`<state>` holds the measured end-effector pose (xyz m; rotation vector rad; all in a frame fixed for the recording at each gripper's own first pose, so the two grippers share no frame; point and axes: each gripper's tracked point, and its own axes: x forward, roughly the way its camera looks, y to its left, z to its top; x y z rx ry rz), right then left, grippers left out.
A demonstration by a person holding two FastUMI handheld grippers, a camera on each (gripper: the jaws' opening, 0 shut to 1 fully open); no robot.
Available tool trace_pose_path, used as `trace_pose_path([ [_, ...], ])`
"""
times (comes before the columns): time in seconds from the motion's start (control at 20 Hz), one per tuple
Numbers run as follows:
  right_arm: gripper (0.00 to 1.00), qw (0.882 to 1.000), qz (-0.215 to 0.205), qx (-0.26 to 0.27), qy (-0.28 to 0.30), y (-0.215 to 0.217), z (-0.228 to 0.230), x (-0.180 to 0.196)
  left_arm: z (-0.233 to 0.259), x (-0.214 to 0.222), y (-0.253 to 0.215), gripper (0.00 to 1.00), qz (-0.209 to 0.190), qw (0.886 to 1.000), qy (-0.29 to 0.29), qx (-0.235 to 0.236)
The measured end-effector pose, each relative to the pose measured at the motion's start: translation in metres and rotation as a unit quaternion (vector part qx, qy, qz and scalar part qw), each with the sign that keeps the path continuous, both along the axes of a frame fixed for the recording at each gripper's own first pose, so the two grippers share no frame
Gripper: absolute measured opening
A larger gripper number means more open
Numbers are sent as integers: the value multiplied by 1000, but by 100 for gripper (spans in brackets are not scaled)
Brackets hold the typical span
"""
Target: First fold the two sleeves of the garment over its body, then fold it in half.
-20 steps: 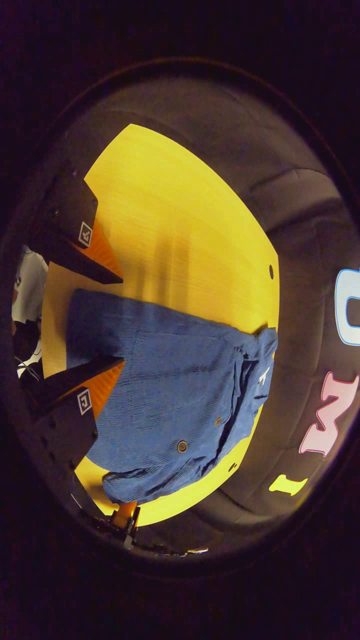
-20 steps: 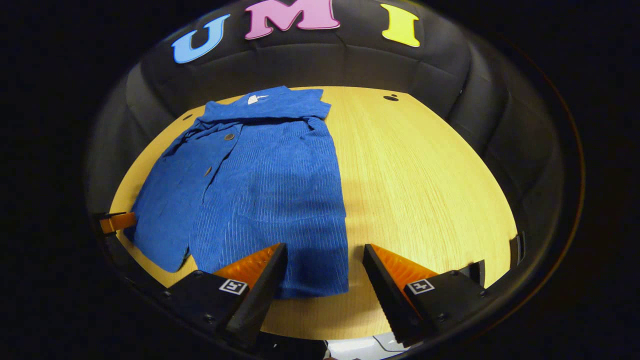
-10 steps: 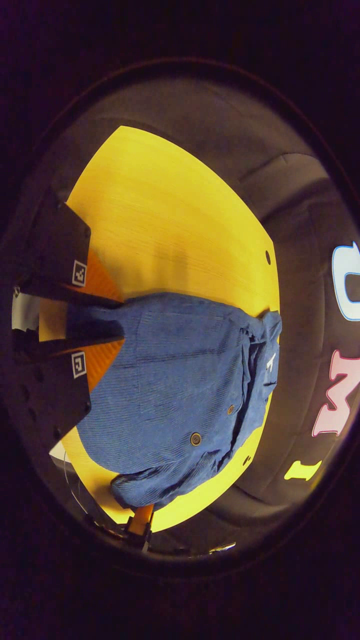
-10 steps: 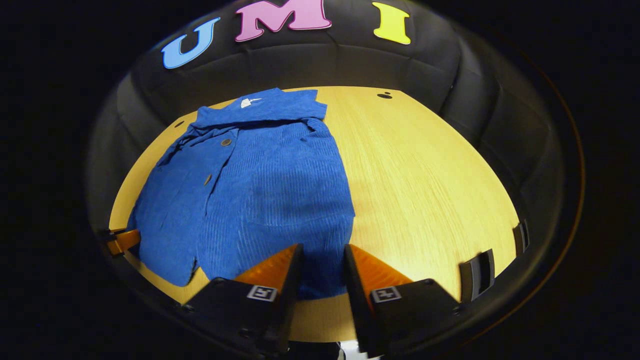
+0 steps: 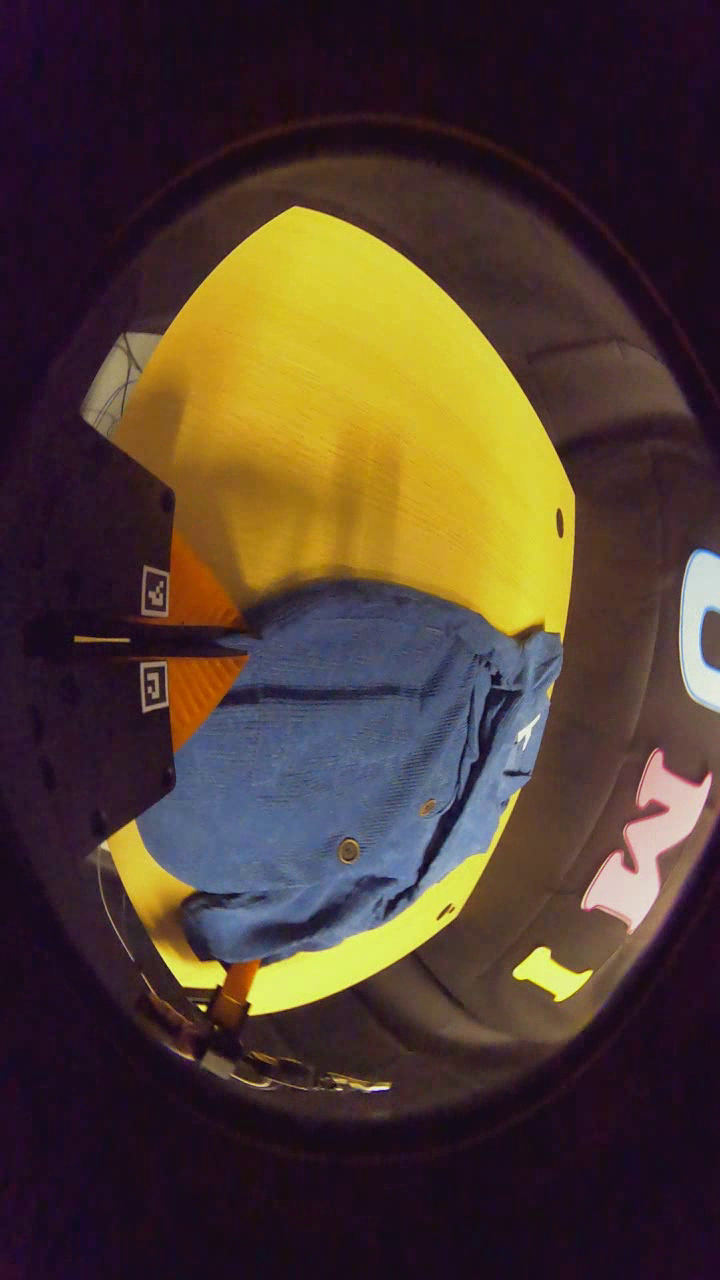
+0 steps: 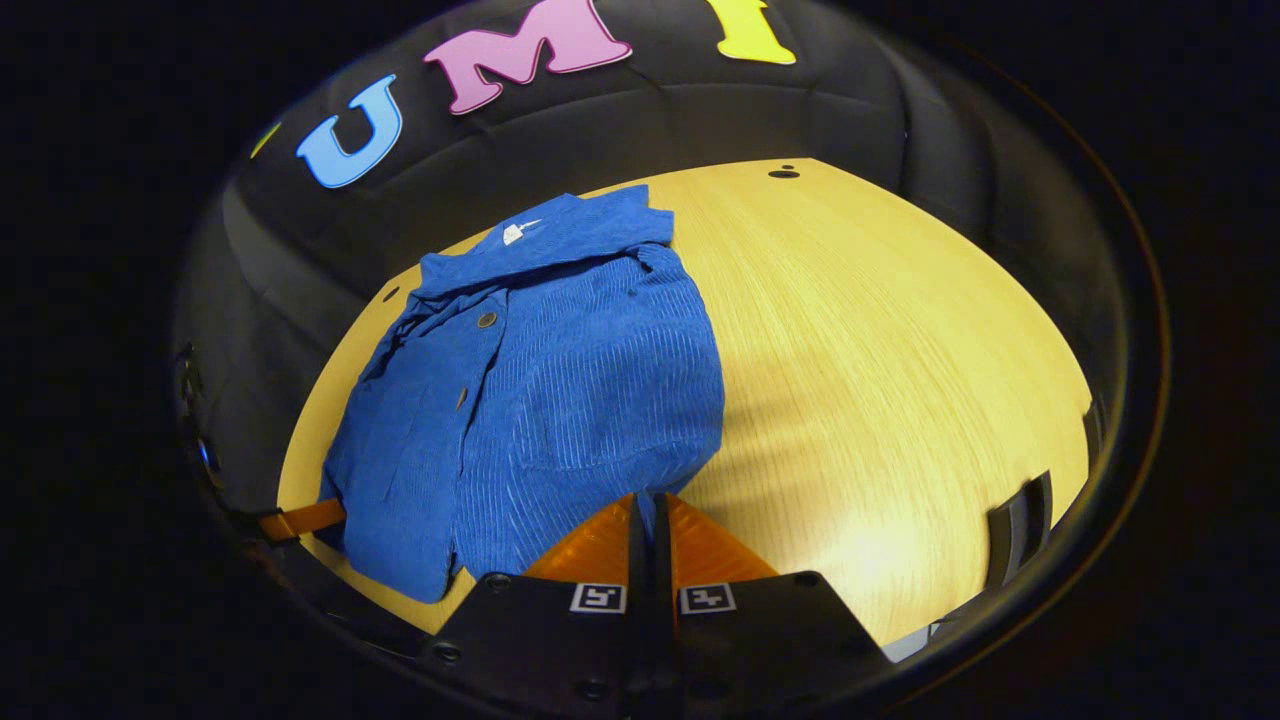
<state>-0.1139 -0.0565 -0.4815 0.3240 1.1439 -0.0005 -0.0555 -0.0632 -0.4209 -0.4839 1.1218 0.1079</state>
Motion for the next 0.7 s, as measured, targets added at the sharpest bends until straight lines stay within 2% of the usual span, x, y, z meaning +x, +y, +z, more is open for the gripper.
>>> trace_pose_path([
  [0.05, 5, 1000, 13, -1, -12, 4, 6, 10, 8, 9, 2, 0, 9, 1000, -11, -6],
  [0.15, 5, 999, 1, 29, -35, 19, 17, 40, 21, 33, 1, 0, 14, 999, -34, -11],
  [0.2, 5, 998, -10, 42, -54, 24, 22, 62, 27, 48, -1, 0, 10, 999, -47, -12],
  [0.35, 4, 993, -8, 37, -113, 22, 36, 136, 45, 103, -4, 0, -1, 995, -97, -8],
  [0.55, 4, 981, -15, 38, -188, 16, 60, 231, 73, 196, 7, 0, 21, 985, -166, -45],
  [0.7, 4, 972, -5, 27, -233, 9, 71, 291, 85, 261, 34, 0, 6, 976, -217, -9],
])
